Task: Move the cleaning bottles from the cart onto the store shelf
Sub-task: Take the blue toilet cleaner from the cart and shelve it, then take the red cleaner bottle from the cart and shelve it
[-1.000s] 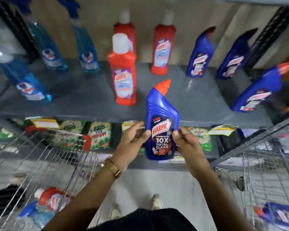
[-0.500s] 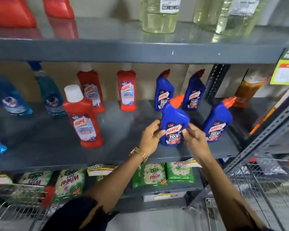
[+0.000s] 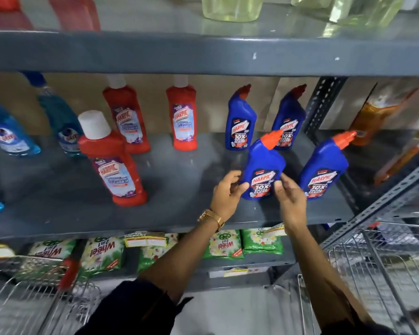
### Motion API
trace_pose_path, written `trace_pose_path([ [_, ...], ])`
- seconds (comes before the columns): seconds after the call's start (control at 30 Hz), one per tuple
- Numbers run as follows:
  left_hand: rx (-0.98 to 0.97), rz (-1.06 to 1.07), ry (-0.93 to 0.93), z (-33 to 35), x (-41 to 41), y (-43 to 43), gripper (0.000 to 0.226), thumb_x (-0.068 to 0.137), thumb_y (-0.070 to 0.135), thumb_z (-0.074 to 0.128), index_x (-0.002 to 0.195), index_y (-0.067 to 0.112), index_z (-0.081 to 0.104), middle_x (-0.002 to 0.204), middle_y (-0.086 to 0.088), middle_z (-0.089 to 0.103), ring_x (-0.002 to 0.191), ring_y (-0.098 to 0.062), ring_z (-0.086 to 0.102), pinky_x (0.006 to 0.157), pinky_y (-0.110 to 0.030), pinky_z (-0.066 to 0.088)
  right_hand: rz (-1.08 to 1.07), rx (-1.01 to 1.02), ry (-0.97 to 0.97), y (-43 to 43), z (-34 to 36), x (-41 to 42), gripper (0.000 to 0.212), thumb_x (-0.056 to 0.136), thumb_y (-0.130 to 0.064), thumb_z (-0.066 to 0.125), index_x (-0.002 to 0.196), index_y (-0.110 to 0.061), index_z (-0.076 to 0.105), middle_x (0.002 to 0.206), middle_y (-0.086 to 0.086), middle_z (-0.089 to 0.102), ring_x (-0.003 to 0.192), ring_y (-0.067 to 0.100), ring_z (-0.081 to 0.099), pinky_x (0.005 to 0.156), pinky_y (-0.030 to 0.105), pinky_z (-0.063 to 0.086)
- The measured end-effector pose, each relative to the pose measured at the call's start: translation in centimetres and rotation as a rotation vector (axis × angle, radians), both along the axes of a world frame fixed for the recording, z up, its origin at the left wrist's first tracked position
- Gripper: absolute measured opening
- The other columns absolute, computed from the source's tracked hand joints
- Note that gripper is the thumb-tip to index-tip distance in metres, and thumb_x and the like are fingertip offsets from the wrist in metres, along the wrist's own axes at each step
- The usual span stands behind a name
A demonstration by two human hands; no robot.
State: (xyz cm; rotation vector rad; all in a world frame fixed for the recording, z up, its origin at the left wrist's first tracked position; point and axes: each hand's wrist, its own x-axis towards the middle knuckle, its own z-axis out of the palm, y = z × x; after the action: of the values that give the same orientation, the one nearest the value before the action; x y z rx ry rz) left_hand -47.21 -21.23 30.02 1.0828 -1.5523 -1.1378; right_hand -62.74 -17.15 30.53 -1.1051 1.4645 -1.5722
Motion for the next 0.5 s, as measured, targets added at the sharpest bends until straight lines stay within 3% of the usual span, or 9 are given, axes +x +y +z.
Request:
trace_pose_path([
  [0.07, 0.081, -0.009, 0.05, -0.2, 1.9, 1.6, 0.039, 0.087, 0.023, 0.061, 0.122, 0.009, 0.055, 0.117, -0.012, 0.065, 0.098, -0.014, 0.061, 0.09, -0.035, 0.054, -0.264, -0.006, -0.017, 2.2, -0.5, 2.2, 0.025, 0.094, -0.012, 0.056, 0.117, -0.003, 0.059, 0.111, 0.008, 0.064, 0.089, -0.015, 0.06, 0.088, 0.023, 0.05],
  [0.17, 0.208, -0.056, 0.16, -0.5, 6.8, 4.7, 0.032, 0.086, 0.023, 0.059, 0.117, 0.014, 0.058, 0.105, -0.006, 0.065, 0.09, -0.016, 0.062, 0.081, -0.033, 0.055, -0.386, -0.059, 0.083, 5.8, -0.9, 7.5, 0.022, 0.095, -0.015, 0.053, 0.111, -0.001, 0.061, 0.102, 0.007, 0.064, 0.083, -0.019, 0.056, 0.078, 0.006, 0.043],
  [0.2, 0.246, -0.058, 0.19, -0.8, 9.2, 6.2, 0.025, 0.087, 0.019, 0.058, 0.112, 0.015, 0.059, 0.099, -0.003, 0.067, 0.087, -0.015, 0.064, 0.078, -0.029, 0.056, -0.341, -0.06, 0.114, 6.7, -1.3, 9.6, 0.021, 0.096, -0.016, 0.051, 0.109, -0.003, 0.062, 0.101, 0.007, 0.064, 0.084, -0.016, 0.056, 0.076, 0.006, 0.043],
  [0.27, 0.27, -0.018, 0.219, -0.8, 14.0, 8.9, 0.015, 0.09, 0.015, 0.055, 0.102, 0.02, 0.063, 0.091, 0.006, 0.072, 0.082, -0.01, 0.068, 0.073, -0.022, 0.057, -0.208, -0.068, 0.191, 8.0, -1.7, 13.5, 0.021, 0.097, -0.018, 0.049, 0.106, -0.006, 0.064, 0.1, 0.011, 0.068, 0.089, 0.002, 0.06, 0.081, 0.02, 0.048],
  [0.33, 0.274, 0.092, 0.214, -1.1, 20.0, 12.4, 0.016, 0.09, 0.015, 0.054, 0.101, 0.017, 0.065, 0.09, 0.004, 0.073, 0.082, -0.011, 0.069, 0.072, -0.022, 0.058, -0.039, -0.044, 0.292, 9.4, -2.5, 18.5, 0.023, 0.097, -0.023, 0.047, 0.106, -0.011, 0.065, 0.102, 0.011, 0.069, 0.094, 0.016, 0.062, 0.087, 0.03, 0.047],
  [0.4, 0.233, 0.26, 0.2, -1.6, 26.2, 15.7, 0.016, 0.092, 0.01, 0.051, 0.102, 0.01, 0.064, 0.088, -0.002, 0.072, 0.082, -0.016, 0.069, 0.071, -0.025, 0.059, 0.163, 0.002, 0.368, 10.4, -3.2, 23.6, 0.025, 0.096, -0.026, 0.046, 0.106, -0.014, 0.066, 0.1, 0.003, 0.068, 0.092, 0.011, 0.06, 0.087, 0.026, 0.046],
  [0.5, 0.259, 0.556, 0.24, -3.7, 35.0, 20.7, 0.014, 0.093, 0.005, 0.051, 0.096, 0.011, 0.064, 0.073, 0.003, 0.073, 0.071, -0.016, 0.069, 0.064, -0.025, 0.058, 0.561, 0.034, 0.414, 12.0, -4.4, 31.6, 0.032, 0.095, -0.034, 0.043, 0.104, -0.013, 0.066, 0.098, 0.0, 0.068, 0.092, 0.011, 0.062, 0.085, 0.024, 0.046],
])
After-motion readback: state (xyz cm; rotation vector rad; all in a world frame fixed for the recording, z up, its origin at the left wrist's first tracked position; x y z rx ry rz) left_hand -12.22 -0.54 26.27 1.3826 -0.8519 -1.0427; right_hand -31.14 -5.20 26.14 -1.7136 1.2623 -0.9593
